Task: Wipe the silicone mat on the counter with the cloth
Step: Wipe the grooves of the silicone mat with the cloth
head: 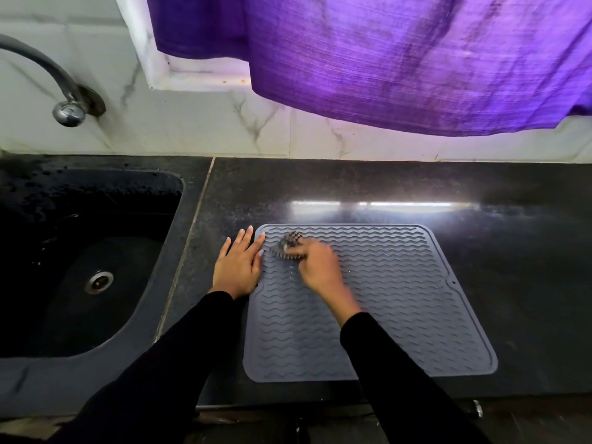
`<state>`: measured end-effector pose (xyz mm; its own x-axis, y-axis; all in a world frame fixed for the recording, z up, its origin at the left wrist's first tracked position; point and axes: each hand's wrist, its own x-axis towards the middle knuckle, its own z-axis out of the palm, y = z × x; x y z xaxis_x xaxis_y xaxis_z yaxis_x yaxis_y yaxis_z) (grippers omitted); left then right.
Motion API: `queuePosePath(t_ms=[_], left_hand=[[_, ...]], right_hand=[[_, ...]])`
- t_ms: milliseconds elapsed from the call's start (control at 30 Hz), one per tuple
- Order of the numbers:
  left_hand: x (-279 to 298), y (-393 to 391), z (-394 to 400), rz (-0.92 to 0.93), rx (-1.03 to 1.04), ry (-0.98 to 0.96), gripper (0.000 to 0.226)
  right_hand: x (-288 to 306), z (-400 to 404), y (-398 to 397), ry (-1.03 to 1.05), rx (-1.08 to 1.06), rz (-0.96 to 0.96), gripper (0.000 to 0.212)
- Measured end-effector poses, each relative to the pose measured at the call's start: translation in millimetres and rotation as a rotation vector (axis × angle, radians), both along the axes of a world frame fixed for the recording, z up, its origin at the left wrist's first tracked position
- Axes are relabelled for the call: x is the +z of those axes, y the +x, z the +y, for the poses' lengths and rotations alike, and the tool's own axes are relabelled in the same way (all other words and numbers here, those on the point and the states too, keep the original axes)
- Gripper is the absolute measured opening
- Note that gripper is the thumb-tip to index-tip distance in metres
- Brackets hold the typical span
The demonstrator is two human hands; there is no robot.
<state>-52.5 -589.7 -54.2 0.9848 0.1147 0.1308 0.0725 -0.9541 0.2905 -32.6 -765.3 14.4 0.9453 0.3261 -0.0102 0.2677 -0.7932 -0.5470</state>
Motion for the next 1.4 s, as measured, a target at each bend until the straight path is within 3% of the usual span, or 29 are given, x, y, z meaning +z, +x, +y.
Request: queuePosePath(t_ms=[67, 200, 267, 300, 367, 433, 500, 533, 600, 700, 800, 933, 1100, 1167, 1233, 1267, 1300, 1400], left_hand=[[0.0, 0.0, 0.2, 0.0, 0.001, -0.004, 0.071], [1.7, 0.6, 1.7, 0.037, -0.016, 0.013, 0.077], [2.1, 0.7, 2.2, 0.053, -0.028, 0.025, 0.079], [1.9, 0.7, 2.3, 0.059, -0.031, 0.028, 0.079], [1.5, 0.5, 2.7, 0.06, -0.035, 0.028, 0.079], [1.1, 0.1, 2.2, 0.057, -0.037, 0.024, 0.079], [1.5, -1.0, 1.1, 0.042, -0.036, 0.003, 0.075], [2.0, -1.5, 0.6, 0.031, -0.034, -0.011, 0.07], [2.6, -1.7, 0.5, 0.025, -0.033, -0.027, 0.062], [2.5, -2.2, 1.2, 0.036, -0.032, -0.004, 0.062], [3.5, -0.5, 2.1, 0.037, -0.041, 0.0, 0.058], [4.5, 0.2, 2.2, 0.065, -0.042, 0.012, 0.048], [6.0, 0.0, 2.4, 0.076, -0.045, 0.009, 0.047], [6.1, 0.1, 2.8, 0.074, -0.044, 0.002, 0.047], [5.6, -0.8, 2.2, 0.068, -0.04, -0.017, 0.046], [6.6, -0.9, 1.7, 0.066, -0.037, -0.038, 0.046], [8.5, 0.0, 1.2, 0.069, -0.029, -0.067, 0.046], [17.2, 6.3, -6.3, 0.121, 0.031, -0.122, 0.046]], right_hand=[[-13.0, 2.7, -10.4, -0.21, 0.116, -0.141, 0.043], [-25.4, 2.5, -14.4, -0.409, 0.132, -0.358, 0.038], [-16.1, 4.7, -16.4, -0.446, 0.071, -0.417, 0.037], [-12.1, 4.4, -12.7, -0.44, 0.068, -0.356, 0.034], [-0.2, -1.1, 3.0, -0.264, -0.092, -0.082, 0.025], [14.7, -16.0, 21.7, 0.092, -0.324, 0.227, 0.027], [24.3, -22.5, 29.3, 0.467, -0.468, 0.301, 0.028], [23.8, -20.7, 26.6, 0.493, -0.474, 0.259, 0.03], [17.8, -12.2, 15.7, 0.305, -0.325, 0.08, 0.048], [-4.0, 0.0, -8.1, -0.059, 0.079, -0.09, 0.06], [-20.7, -3.1, -22.1, -0.281, 0.198, -0.193, 0.064], [-17.4, -11.9, -21.0, -0.293, 0.144, -0.192, 0.059], [-2.9, -25.8, -6.9, -0.23, -0.013, -0.002, 0.051], [7.7, -38.3, 12.3, -0.002, -0.096, 0.173, 0.048], [22.1, -51.2, 25.4, 0.466, -0.291, 0.428, 0.056], [24.2, -55.2, 28.6, 0.646, -0.394, 0.475, 0.057], [23.3, -55.8, 28.5, 0.699, -0.444, 0.425, 0.054], [8.5, -35.8, 12.5, 0.266, -0.279, 0.047, 0.046]])
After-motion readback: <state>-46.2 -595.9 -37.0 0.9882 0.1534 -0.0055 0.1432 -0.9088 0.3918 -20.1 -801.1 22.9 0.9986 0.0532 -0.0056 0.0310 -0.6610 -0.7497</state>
